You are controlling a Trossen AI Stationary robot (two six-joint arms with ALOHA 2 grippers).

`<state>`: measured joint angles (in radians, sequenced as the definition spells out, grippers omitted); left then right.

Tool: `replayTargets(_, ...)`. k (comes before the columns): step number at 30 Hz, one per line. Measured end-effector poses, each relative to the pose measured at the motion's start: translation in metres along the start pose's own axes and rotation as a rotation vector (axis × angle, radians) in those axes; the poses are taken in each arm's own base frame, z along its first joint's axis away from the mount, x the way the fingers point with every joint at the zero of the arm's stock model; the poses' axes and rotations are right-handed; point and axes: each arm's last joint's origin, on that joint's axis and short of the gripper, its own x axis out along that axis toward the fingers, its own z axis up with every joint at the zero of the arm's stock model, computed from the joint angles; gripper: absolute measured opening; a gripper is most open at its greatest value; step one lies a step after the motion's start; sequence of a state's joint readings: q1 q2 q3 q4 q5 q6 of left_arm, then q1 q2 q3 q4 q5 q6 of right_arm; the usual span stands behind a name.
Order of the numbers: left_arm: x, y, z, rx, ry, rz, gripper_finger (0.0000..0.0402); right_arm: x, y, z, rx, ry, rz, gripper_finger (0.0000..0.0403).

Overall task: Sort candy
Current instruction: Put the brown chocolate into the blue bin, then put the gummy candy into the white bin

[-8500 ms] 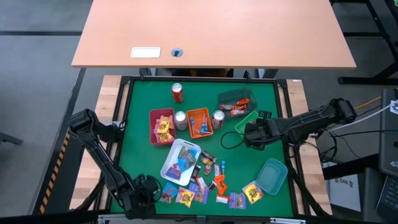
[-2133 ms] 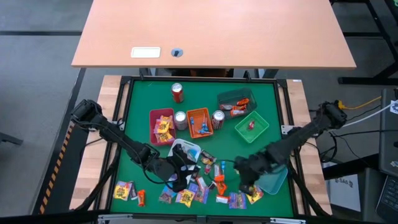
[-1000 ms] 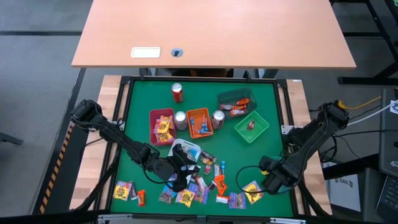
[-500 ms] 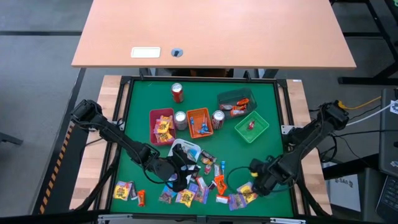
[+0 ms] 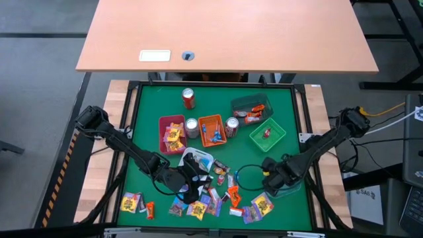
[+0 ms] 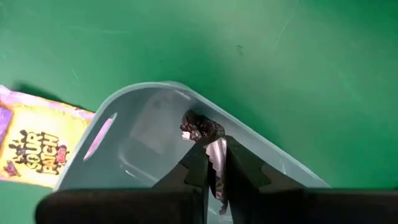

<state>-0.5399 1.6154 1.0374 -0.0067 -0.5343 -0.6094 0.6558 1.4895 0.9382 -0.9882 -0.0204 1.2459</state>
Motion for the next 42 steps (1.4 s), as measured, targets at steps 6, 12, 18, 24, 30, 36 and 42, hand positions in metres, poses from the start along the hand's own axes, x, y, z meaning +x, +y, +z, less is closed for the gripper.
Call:
replayTargets(6,0.000,0.000,0.000,0.000,0.000,0.000,0.0145,0.000,-0.002,0.006,0.003,0.015,0.005,0.0035)
replayTargets(12,0.000,0.000,0.000,0.000,0.000,0.000,0.0145,0.000,-0.002,0.006,-0.048,0.023,0.008,0.0043)
replayTargets(18,0.000,0.000,0.000,0.000,0.000,0.000,0.0145,0.000,-0.002,0.006,-0.057,0.024,0.006,0.0112)
replayTargets(24,0.000,0.000,0.000,0.000,0.000,0.000,0.0145,-0.010,-0.003,0.004,-0.076,0.082,-0.025,0.0162)
replayTargets(30,0.000,0.000,0.000,0.000,0.000,0.000,0.0145,-0.040,-0.001,0.005,-0.099,0.086,-0.074,0.0172)
replayTargets(36,0.000,0.000,0.000,0.001,0.000,0.000,0.0145,-0.071,0.016,0.010,-0.132,0.011,0.052,0.0172)
replayTargets(42,0.000,0.000,0.000,0.001,0.000,0.001,0.0145,-0.089,0.051,0.015,-0.256,-0.156,0.374,0.0173)
